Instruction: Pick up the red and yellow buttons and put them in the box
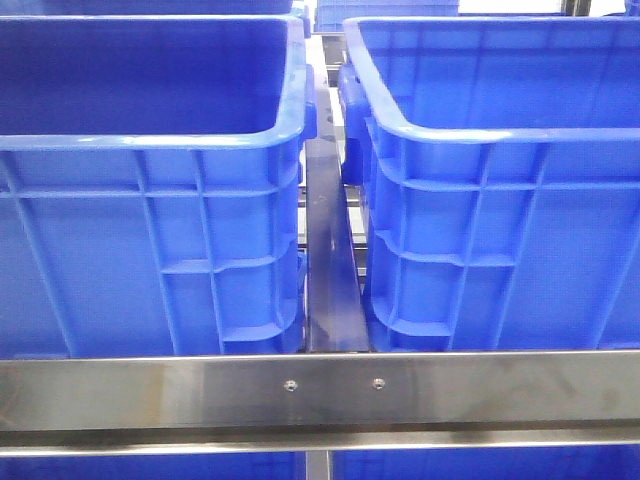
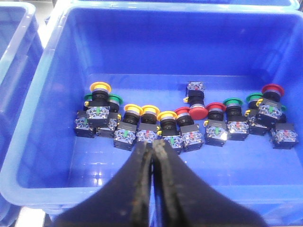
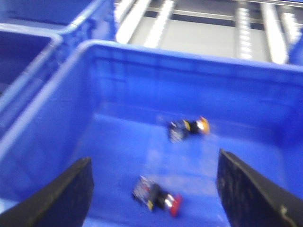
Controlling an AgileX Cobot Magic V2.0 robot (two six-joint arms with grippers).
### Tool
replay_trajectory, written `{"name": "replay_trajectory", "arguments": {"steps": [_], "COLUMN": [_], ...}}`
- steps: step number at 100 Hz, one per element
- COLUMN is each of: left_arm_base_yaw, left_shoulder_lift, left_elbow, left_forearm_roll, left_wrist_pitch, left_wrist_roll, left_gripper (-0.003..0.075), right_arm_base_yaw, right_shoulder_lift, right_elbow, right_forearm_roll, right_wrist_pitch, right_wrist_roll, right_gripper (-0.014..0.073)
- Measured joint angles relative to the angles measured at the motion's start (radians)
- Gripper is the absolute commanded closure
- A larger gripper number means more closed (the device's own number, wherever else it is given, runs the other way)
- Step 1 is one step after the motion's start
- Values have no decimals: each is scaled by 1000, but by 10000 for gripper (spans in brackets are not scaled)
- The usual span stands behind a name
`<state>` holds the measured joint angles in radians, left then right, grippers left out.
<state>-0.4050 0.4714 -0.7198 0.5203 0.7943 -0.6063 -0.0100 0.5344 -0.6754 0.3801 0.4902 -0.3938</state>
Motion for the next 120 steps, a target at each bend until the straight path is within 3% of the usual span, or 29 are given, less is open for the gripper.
{"name": "replay_trajectory", "arguments": {"steps": [17,41,50,80,120], "left_arm_base_yaw": [0,0,0,0,0], "left_shoulder_lift": [0,0,0,0,0], "left_elbow": [0,0,0,0,0], "left_forearm_roll": [0,0,0,0,0], "left_wrist_pitch": [0,0,0,0,0], "left_wrist_roll": [0,0,0,0,0], "left_gripper": [739,739,739,739,739], "right_arm_base_yaw": [1,2,2,2,2], "right_shoulder_lift": [-159,-376,-428,-453,-453], "right_elbow": [43,108,121,123,123], "right_forearm_roll": [-173,-255,-259,-260,-260], "right_wrist_pitch": [71,143,182,232,232], "right_wrist_roll": [152,192,194,196,197], "right_gripper": [32,68,174,671,662]}}
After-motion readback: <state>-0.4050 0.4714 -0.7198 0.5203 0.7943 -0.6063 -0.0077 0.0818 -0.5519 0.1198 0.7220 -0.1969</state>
